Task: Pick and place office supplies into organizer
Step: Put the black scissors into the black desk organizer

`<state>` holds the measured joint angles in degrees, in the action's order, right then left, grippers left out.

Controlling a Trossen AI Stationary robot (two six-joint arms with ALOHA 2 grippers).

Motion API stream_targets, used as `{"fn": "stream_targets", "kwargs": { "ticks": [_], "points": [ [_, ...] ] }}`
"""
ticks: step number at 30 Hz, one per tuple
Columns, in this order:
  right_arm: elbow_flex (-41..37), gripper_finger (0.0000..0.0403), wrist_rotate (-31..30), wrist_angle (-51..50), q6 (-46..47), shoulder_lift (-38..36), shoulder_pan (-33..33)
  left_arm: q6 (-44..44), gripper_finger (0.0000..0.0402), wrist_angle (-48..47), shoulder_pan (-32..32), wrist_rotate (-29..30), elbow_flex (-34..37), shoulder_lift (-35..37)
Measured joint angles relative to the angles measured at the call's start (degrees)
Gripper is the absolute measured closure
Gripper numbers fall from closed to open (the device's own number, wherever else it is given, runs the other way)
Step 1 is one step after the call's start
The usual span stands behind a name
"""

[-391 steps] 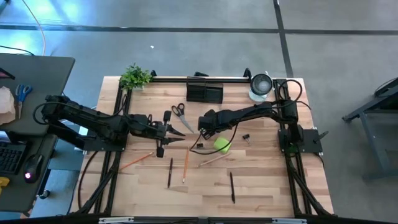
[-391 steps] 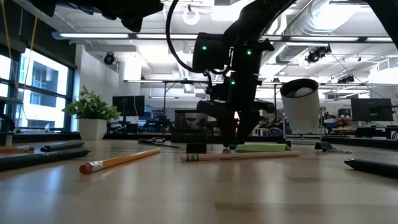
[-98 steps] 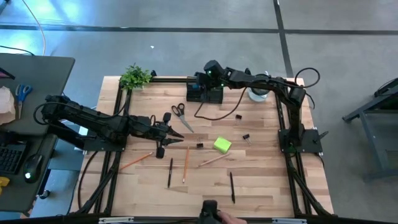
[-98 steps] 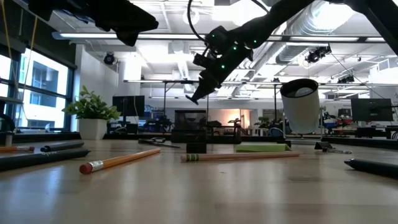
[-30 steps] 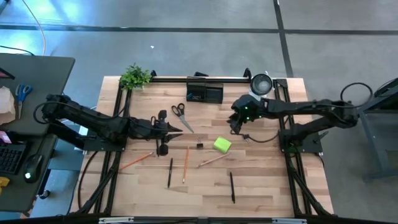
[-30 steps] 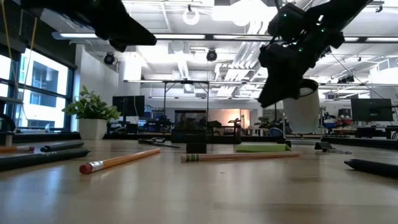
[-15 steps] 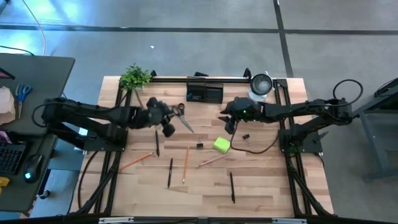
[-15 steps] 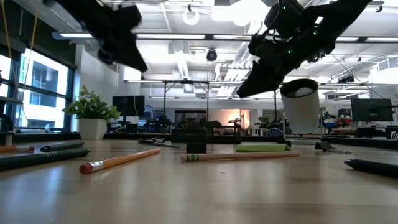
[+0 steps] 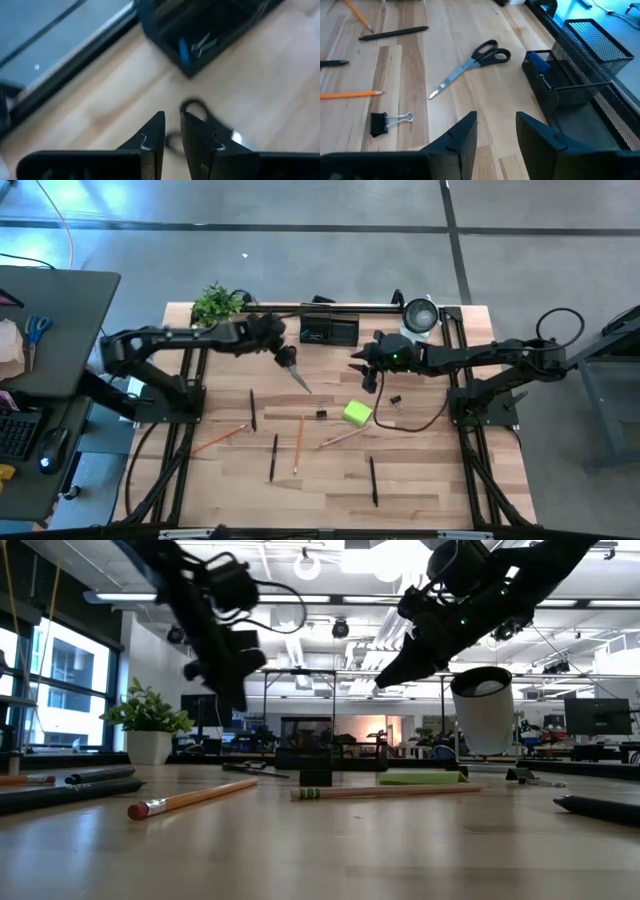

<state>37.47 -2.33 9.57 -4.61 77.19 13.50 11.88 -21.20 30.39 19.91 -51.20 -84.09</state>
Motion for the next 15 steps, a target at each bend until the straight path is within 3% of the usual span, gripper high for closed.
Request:
{"fn": "stream_targets", "kwargs": {
  "ticks": [7, 15],
  "points": [
    [0.0, 0.0272, 2.1, -1.9, -0.8, 0.0, 0.0, -10.1, 0.0348, -10.7, 2.6, -2.6, -13.2, -13.5],
    [0.0, 0.0272, 5.7, -6.7, -0.3, 0.0, -0.1, -16.5, 0.0348, -11.2, 4.0, -4.1, -16.4, -21.1]
  ]
}}
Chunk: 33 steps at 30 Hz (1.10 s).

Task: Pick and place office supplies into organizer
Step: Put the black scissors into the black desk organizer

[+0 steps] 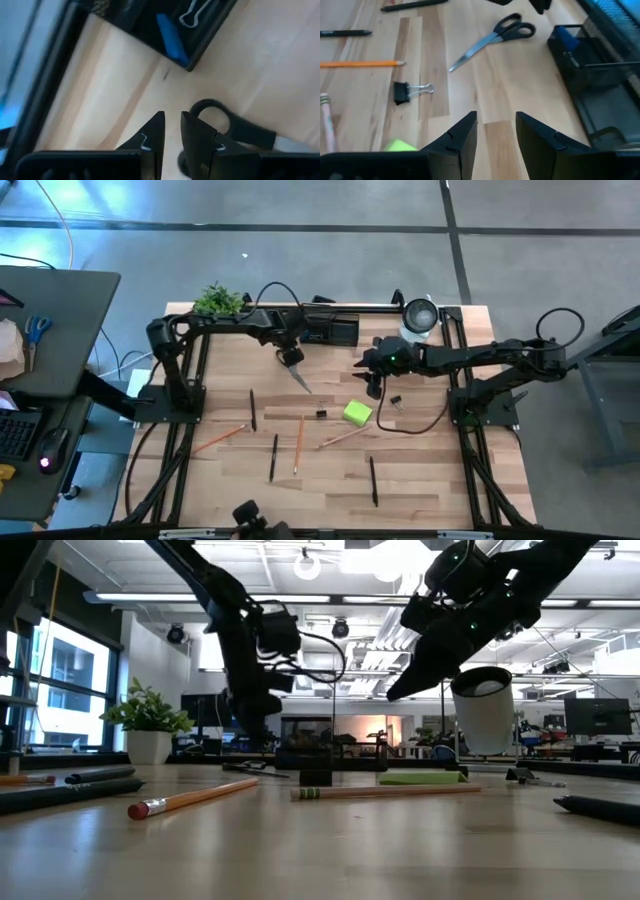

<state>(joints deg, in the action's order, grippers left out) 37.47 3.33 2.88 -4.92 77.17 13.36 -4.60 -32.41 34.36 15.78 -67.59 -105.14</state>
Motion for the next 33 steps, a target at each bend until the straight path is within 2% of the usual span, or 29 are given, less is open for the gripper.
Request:
{"fn": "stream_targets", "kwargs": {
  "ticks": [5, 10, 14, 17, 24, 33],
  "points": [
    [0.0, 0.0272, 1.9, -0.2, 0.1, 0.0, 0.0, 1.3, 0.0348, 0.1, 1.4, -4.5, 0.0, -1.8],
    [0.0, 0.0272, 4.3, -0.3, 1.0, 0.0, -0.3, 1.9, 0.0348, -0.9, 1.2, -5.7, 0.0, -1.9],
    [0.0, 0.0272, 4.3, -0.4, 1.0, 0.0, -1.4, 2.1, 0.0348, -0.7, 1.3, -10.2, 0.0, -2.0],
    [0.0, 0.0272, 4.3, -0.3, 1.8, 0.0, -2.3, 2.2, 0.0348, -0.1, 1.3, -9.5, 0.0, -3.1],
    [0.0, 0.0272, 3.2, 2.0, 2.5, 0.0, -5.1, 2.9, 0.0348, -1.3, 1.3, -3.1, 0.0, -4.5],
    [0.0, 0.0272, 3.1, 4.2, 2.1, 0.0, -6.0, 3.8, 0.0348, -1.7, 1.3, -4.4, 0.0, -4.5]
  ]
}}
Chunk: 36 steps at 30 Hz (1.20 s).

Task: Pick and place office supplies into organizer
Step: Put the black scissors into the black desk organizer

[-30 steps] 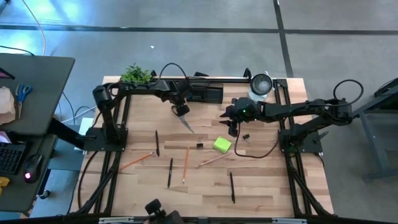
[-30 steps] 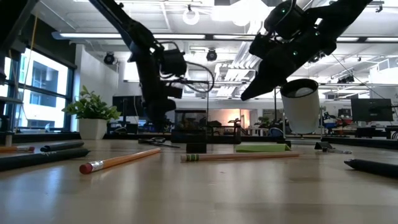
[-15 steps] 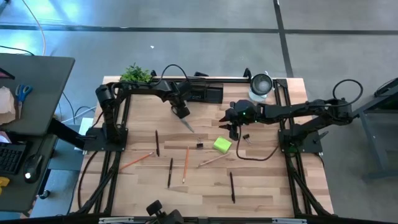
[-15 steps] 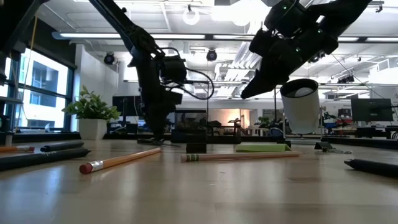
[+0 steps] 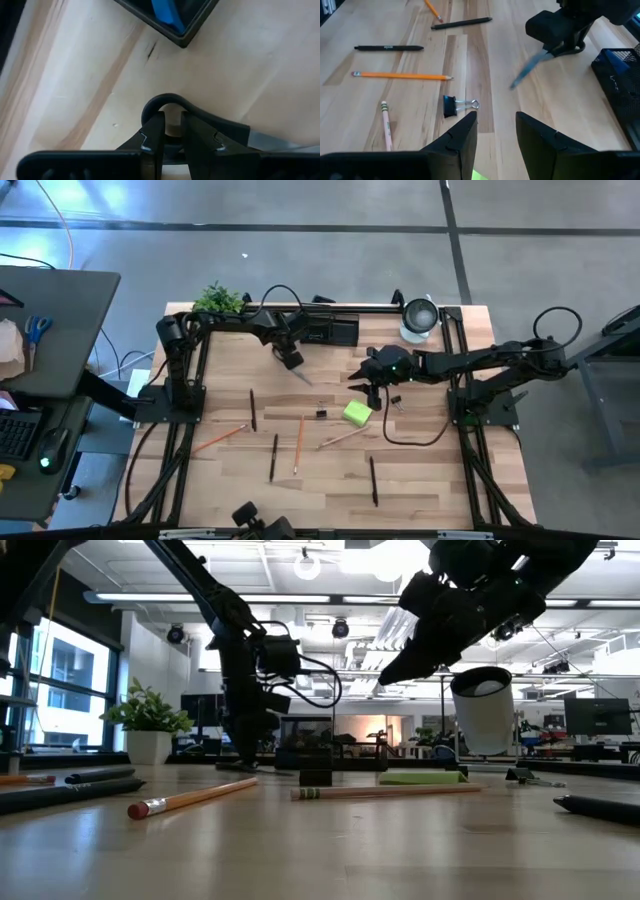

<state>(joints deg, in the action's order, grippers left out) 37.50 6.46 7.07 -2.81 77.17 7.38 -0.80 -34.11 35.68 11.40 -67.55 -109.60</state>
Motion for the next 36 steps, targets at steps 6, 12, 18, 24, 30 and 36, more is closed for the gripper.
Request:
{"fn": "stream_targets", "kwargs": {
  "ticks": [6, 12, 18, 24, 30, 36],
  "points": [
    [0.0, 0.0272, 0.0, 0.0, 1.0, 0.0, -0.1, 0.4, 0.0352, 0.4, -0.1, -4.6, 0.0, 0.0],
    [0.0, 0.0272, 0.0, -0.4, -1.2, 0.0, 0.0, 0.6, 0.0397, -2.2, -0.1, -5.6, 0.0, 0.0],
    [0.0, 0.0272, 0.1, -3.4, -1.1, 0.0, 0.0, 0.5, 0.0397, -3.3, -0.9, -6.5, 0.0, 0.5],
    [0.0, 0.0272, -1.2, -8.3, -2.8, 0.0, 0.7, -0.3, 0.0400, -5.5, -3.4, -6.7, 0.0, 7.0],
    [0.0, 0.0272, -2.8, -9.0, -3.2, 0.0, 2.2, -0.2, 0.0401, -5.4, -7.3, -2.8, 0.0, 18.1],
    [0.0, 0.0272, -2.4, -9.0, -0.4, 0.0, 2.3, 3.6, 0.0400, -6.9, -8.8, -2.9, 0.0, 24.6]
  ]
}}
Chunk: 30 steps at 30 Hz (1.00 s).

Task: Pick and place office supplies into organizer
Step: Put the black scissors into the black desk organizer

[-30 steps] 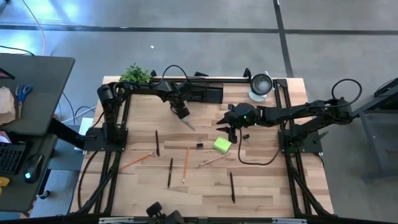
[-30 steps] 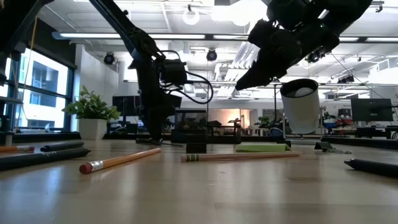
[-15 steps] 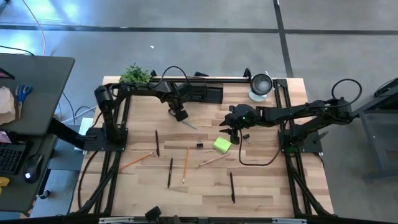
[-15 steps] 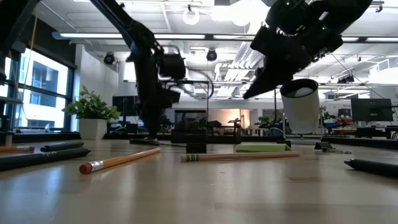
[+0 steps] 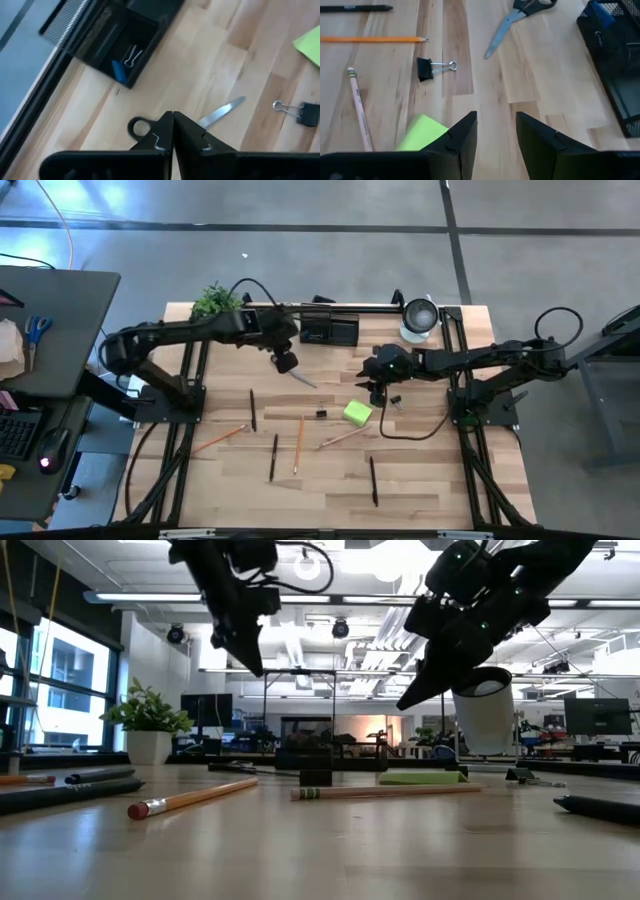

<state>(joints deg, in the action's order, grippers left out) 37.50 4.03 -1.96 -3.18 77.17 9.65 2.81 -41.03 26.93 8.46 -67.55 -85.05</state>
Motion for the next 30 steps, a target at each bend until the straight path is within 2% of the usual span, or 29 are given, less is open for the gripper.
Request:
{"fn": "stream_targets", "kwargs": {
  "ticks": [6, 10, 14, 18, 23, 30],
  "points": [
    [0.0, 0.0272, 0.7, 1.7, 0.7, 0.0, -1.2, 0.6, 0.0379, -1.5, 0.5, 3.1, 0.0, -2.3],
    [0.0, 0.0272, 0.7, 6.4, 0.3, 0.0, -1.5, 1.5, 0.0333, -1.6, 3.5, 0.2, 0.0, -6.4],
    [0.0, 0.0272, 0.9, 11.2, 0.1, 0.0, -1.6, 0.3, 0.0282, -2.6, 6.9, -0.1, 0.0, -10.8],
    [0.0, 0.0272, 0.9, 11.6, -1.2, 0.0, -1.6, -1.9, 0.0253, -1.4, 9.4, -1.8, 1.6, -13.7],
    [0.0, 0.0272, 0.9, 10.9, -1.4, 0.0, -1.6, -4.3, 0.0253, 2.4, 11.5, 0.1, 4.6, -15.3],
    [0.0, 0.0272, 0.9, 10.9, -0.7, 0.0, -1.6, -3.0, 0.0284, 8.7, 12.1, -2.9, 6.4, -15.4]
  ]
}}
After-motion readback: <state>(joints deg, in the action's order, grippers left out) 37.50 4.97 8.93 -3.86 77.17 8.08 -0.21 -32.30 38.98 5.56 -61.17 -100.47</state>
